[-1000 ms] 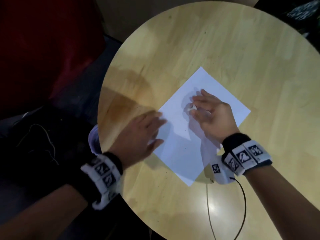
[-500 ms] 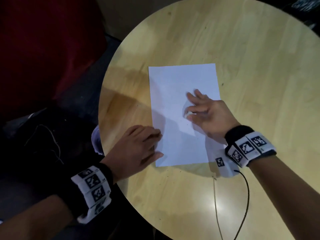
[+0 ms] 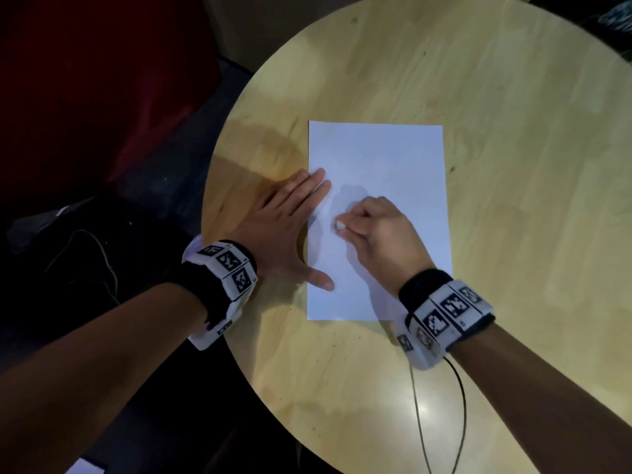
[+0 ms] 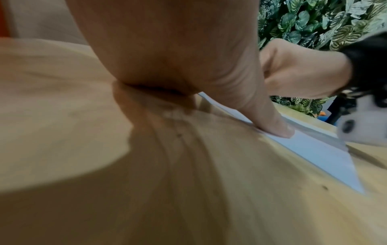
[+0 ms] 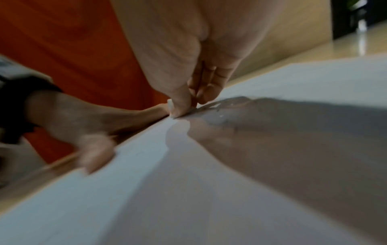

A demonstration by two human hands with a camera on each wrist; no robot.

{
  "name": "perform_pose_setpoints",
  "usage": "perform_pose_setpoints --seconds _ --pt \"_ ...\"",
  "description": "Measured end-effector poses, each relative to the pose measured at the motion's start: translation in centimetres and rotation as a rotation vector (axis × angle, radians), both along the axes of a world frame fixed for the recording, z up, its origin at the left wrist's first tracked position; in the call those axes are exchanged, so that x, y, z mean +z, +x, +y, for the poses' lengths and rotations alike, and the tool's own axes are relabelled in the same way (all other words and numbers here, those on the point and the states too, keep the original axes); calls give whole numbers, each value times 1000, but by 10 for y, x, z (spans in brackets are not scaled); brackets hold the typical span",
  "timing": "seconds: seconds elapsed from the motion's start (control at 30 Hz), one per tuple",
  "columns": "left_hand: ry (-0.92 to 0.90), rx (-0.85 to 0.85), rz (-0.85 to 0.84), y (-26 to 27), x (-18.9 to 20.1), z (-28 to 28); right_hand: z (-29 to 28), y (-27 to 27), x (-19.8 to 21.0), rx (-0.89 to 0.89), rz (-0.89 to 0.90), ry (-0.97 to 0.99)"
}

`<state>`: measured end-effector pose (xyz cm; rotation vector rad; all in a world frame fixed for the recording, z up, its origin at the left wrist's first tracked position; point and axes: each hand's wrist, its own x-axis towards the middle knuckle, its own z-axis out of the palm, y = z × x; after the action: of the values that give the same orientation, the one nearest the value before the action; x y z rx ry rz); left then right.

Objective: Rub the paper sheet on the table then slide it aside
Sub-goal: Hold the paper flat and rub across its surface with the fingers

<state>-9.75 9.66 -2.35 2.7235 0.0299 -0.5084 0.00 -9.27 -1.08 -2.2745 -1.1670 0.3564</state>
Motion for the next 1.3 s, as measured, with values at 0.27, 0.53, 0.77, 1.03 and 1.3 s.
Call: perform_pose_setpoints --seconds 0.27,0.53,0.77,1.03,1.3 --pt "32 -33 -60 -2 -4 0 -12 -30 10 44 -55 -11" --pt "66 -44 -8 1 -3 1 35 0 9 51 -86 -60" --pt "72 -45 12 1 1 1 -19 -64 22 172 20 -111" --pt "65 -53 72 4 4 1 33 4 13 7 -139 -141" --pt "43 -40 56 3 5 1 -57 -75 20 83 131 -136"
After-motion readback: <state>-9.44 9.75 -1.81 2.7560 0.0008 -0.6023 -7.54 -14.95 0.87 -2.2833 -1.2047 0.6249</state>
